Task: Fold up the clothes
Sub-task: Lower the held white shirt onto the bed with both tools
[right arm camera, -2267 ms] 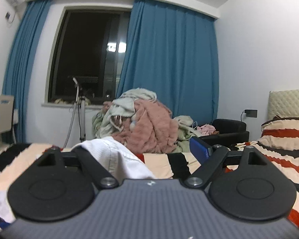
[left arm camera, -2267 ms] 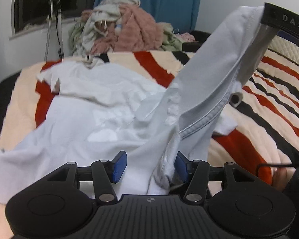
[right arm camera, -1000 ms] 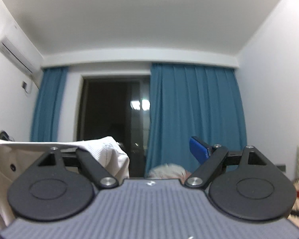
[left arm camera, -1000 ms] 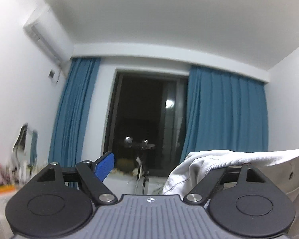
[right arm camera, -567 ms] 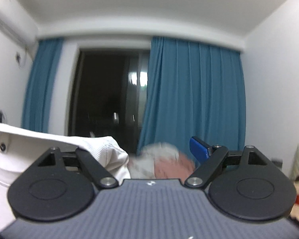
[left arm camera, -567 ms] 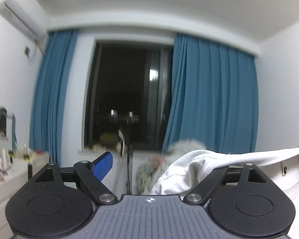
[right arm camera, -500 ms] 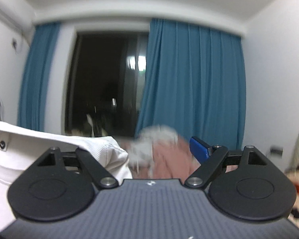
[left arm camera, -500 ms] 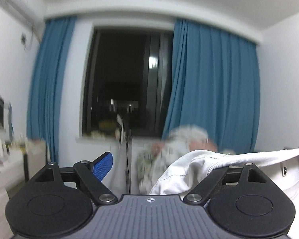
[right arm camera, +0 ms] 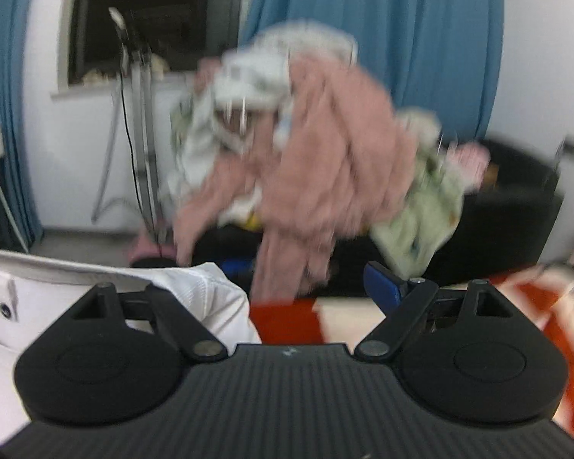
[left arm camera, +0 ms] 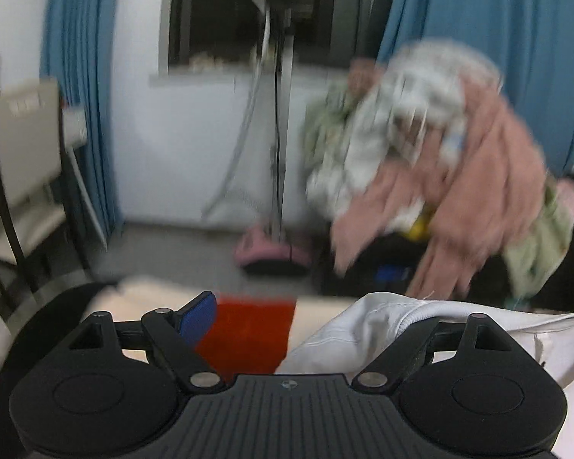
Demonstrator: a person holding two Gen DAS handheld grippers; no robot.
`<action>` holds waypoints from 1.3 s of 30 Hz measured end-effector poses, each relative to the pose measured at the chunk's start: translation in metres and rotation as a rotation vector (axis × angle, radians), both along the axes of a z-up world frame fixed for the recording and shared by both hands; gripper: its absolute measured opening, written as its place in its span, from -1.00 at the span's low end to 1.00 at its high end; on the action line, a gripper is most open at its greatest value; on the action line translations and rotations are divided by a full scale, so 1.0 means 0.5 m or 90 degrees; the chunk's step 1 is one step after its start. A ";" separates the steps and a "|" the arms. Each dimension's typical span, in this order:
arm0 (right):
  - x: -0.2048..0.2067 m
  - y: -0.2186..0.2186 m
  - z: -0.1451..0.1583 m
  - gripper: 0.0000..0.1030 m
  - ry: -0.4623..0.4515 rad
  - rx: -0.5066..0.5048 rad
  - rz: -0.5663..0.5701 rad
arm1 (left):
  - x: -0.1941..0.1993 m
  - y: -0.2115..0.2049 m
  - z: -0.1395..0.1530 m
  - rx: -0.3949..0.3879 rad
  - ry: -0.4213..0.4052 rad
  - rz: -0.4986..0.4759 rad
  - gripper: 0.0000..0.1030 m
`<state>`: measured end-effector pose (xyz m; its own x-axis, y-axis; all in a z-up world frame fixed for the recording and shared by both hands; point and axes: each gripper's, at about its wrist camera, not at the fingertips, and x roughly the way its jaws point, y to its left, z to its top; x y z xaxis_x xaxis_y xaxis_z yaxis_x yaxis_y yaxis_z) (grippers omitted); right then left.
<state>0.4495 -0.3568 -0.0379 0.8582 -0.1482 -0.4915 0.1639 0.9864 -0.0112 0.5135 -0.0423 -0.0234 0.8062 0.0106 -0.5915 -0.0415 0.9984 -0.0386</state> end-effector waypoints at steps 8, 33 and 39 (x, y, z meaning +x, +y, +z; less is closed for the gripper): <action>0.128 -0.009 -0.138 0.69 0.208 0.019 0.091 | 0.122 0.047 -0.128 0.043 0.196 -0.127 0.92; -0.657 0.056 0.063 0.65 0.001 0.126 0.001 | -0.273 -0.057 -0.001 0.178 0.014 -0.071 0.94; -0.735 0.027 -0.002 0.65 -0.016 0.213 -0.017 | -0.178 -0.082 -0.024 0.208 0.008 -0.024 0.94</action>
